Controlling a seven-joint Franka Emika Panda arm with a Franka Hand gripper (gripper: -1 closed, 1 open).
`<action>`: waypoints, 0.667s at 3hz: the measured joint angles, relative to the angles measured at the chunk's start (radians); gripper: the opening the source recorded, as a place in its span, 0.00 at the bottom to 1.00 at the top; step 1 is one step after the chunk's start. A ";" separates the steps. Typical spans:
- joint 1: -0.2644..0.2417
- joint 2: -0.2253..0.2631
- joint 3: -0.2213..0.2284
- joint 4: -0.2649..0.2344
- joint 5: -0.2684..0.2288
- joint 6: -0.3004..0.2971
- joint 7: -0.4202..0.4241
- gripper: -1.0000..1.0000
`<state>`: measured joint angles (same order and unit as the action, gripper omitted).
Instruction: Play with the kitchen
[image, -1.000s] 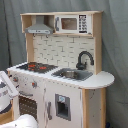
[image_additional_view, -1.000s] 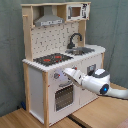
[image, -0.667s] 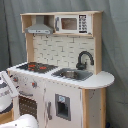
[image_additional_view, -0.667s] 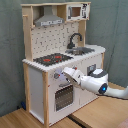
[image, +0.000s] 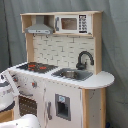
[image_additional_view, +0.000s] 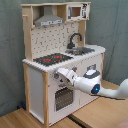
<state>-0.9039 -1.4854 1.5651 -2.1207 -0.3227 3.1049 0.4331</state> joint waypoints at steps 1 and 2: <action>-0.039 0.001 0.000 0.052 0.002 -0.004 0.023 1.00; -0.040 0.001 0.000 0.052 0.002 -0.006 0.026 0.00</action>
<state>-0.9434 -1.4848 1.5656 -2.0687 -0.3206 3.0994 0.4588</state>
